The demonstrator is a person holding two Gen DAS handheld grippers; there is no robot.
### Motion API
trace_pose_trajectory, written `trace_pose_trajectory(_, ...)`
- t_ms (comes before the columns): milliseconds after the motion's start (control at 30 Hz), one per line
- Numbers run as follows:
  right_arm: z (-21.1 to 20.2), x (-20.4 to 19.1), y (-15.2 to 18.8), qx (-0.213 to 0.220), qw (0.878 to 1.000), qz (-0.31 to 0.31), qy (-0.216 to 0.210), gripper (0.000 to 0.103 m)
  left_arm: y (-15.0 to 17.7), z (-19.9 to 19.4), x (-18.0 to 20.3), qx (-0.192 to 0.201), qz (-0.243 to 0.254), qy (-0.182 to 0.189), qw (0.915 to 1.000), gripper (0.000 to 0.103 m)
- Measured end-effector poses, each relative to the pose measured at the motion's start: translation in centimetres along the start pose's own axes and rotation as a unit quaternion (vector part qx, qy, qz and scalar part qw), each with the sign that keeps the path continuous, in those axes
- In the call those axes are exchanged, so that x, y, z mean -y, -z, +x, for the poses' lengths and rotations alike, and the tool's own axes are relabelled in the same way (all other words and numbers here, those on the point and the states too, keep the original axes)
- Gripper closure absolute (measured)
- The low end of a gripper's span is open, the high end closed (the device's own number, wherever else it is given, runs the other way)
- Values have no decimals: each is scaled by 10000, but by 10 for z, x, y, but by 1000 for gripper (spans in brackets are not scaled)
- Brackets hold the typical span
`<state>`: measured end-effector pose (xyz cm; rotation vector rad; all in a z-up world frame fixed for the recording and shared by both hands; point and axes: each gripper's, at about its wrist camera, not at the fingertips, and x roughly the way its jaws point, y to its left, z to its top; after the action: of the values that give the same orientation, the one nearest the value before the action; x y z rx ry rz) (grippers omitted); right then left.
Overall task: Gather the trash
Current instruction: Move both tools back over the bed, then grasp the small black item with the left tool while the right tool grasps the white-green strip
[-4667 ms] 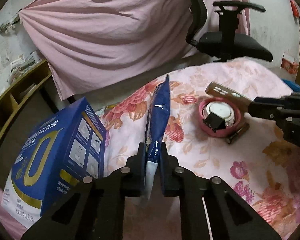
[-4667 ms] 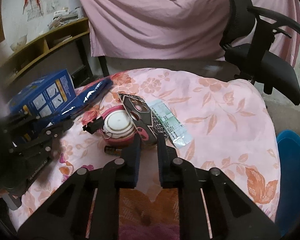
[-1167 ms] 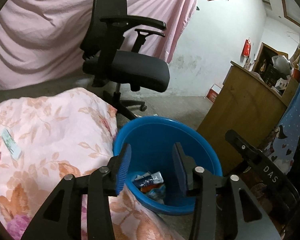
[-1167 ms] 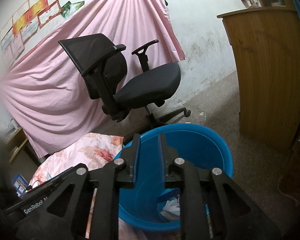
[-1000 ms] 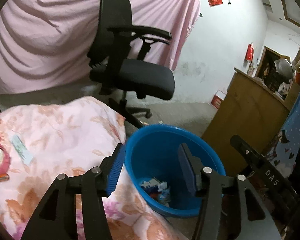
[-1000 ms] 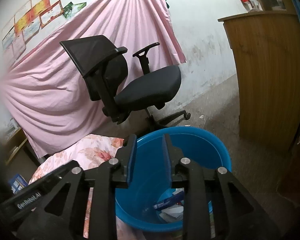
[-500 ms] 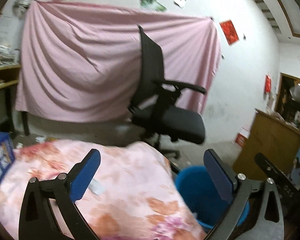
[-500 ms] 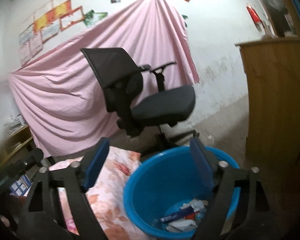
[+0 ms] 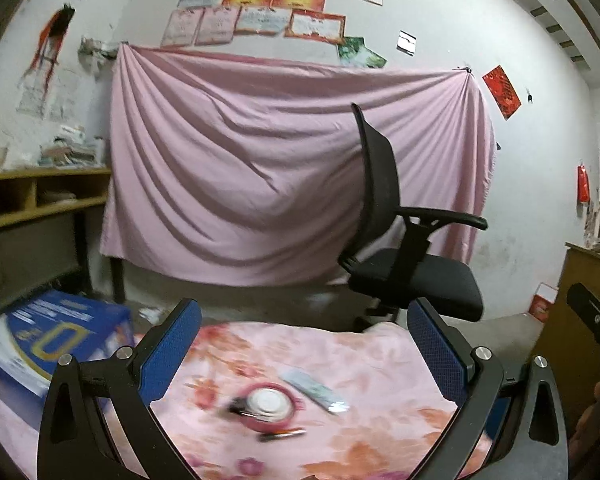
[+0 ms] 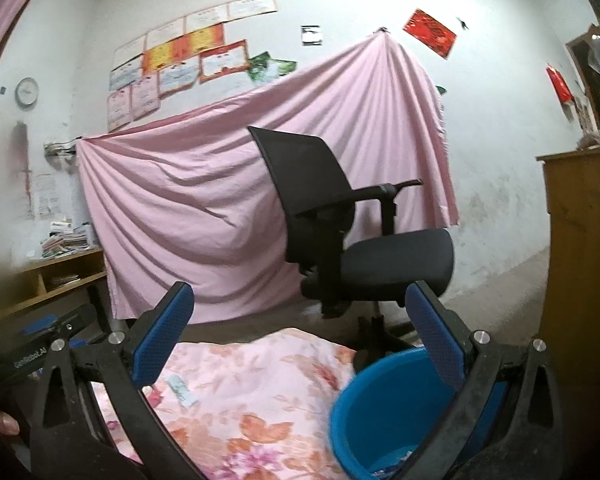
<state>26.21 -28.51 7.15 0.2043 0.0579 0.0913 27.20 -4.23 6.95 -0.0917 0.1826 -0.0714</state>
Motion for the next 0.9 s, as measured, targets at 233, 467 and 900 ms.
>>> trace_pose_trajectory(233,16,-27,5,-121,9996,-109,-213,0,7,-9,-39,-40,157,-215,9996,2)
trace_pose_trajectory(467,36,-56,19,-487,9970,-422,-431,0,24,-3,-58,-482,316,-128,9983,2)
trace_pose_trajectory(900,94,-90,57,-1878,9746,-989,-711,0,55,49,-55,-1850,656,-18,9805,3)
